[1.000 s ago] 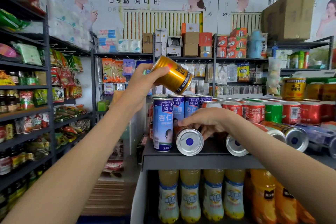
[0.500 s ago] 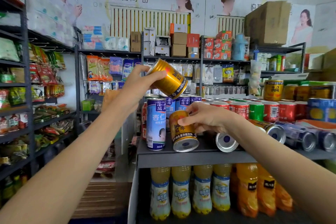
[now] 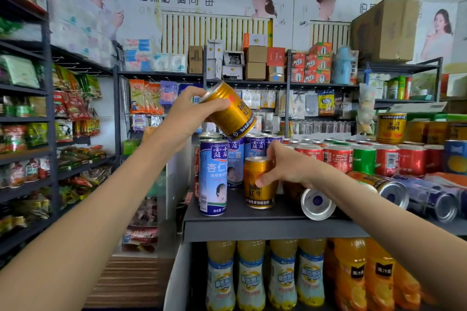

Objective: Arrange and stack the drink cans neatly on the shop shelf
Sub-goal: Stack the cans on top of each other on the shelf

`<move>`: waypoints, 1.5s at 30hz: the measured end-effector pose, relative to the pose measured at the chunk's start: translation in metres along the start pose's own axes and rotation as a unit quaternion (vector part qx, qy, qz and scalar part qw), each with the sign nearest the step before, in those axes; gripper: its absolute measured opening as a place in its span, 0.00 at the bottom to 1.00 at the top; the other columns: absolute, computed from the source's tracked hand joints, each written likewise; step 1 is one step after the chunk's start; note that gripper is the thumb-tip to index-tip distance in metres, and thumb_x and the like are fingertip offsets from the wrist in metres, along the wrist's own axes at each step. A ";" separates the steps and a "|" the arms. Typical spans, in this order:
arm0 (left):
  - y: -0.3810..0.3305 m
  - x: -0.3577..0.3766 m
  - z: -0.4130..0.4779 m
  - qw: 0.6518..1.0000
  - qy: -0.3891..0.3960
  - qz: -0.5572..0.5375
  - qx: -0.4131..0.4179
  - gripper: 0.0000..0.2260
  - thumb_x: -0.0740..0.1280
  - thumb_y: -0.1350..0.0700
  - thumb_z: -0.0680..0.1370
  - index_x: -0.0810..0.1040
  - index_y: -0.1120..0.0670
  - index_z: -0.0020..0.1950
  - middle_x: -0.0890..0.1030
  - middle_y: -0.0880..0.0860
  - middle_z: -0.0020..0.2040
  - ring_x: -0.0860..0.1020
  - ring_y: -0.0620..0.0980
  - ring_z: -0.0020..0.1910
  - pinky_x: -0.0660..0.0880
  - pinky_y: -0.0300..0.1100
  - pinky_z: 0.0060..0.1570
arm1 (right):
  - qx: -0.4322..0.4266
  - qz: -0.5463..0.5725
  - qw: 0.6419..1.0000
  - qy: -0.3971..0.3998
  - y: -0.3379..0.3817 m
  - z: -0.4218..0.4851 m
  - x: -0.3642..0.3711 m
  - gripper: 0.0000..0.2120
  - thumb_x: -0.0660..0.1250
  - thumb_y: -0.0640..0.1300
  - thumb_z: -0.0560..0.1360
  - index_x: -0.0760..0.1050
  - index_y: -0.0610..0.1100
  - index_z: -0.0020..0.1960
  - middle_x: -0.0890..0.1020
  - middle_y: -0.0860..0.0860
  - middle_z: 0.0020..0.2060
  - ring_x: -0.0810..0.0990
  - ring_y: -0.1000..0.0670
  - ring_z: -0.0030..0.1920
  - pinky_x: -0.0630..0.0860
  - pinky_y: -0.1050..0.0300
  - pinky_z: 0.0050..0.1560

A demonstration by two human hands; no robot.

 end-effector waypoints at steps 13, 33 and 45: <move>0.005 0.055 0.027 0.969 0.128 0.212 -0.006 0.22 0.75 0.46 0.67 0.73 0.51 0.56 0.73 0.50 0.56 0.74 0.50 0.52 0.71 0.41 0.44 | -0.014 -0.208 0.975 0.076 0.009 0.008 -0.016 0.38 0.79 0.45 0.64 0.61 0.46 0.65 0.74 0.50 0.56 0.74 0.47 0.57 0.73 0.52 0.58; 0.033 0.062 0.041 0.946 0.236 0.220 -0.033 0.32 0.77 0.40 0.59 0.75 0.46 0.61 0.76 0.49 0.62 0.73 0.50 0.61 0.68 0.47 0.59 | -0.059 -0.242 0.962 0.110 0.011 0.011 -0.025 0.25 0.77 0.51 0.66 0.73 0.50 0.60 0.76 0.57 0.51 0.75 0.55 0.52 0.69 0.65 0.45; 0.030 0.076 0.037 0.914 0.284 0.291 -0.003 0.25 0.77 0.48 0.65 0.77 0.47 0.61 0.78 0.46 0.57 0.76 0.45 0.56 0.73 0.45 0.59 | -0.067 -0.148 0.986 0.030 0.058 0.029 -0.057 0.32 0.63 0.65 0.69 0.70 0.47 0.65 0.77 0.53 0.56 0.77 0.54 0.52 0.73 0.62 0.50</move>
Point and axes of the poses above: each hand's wrist, its own z-axis towards the middle knuckle, its own x-axis out of the palm, y = z × x, the point moved 9 cm from there along z, towards the middle knuckle
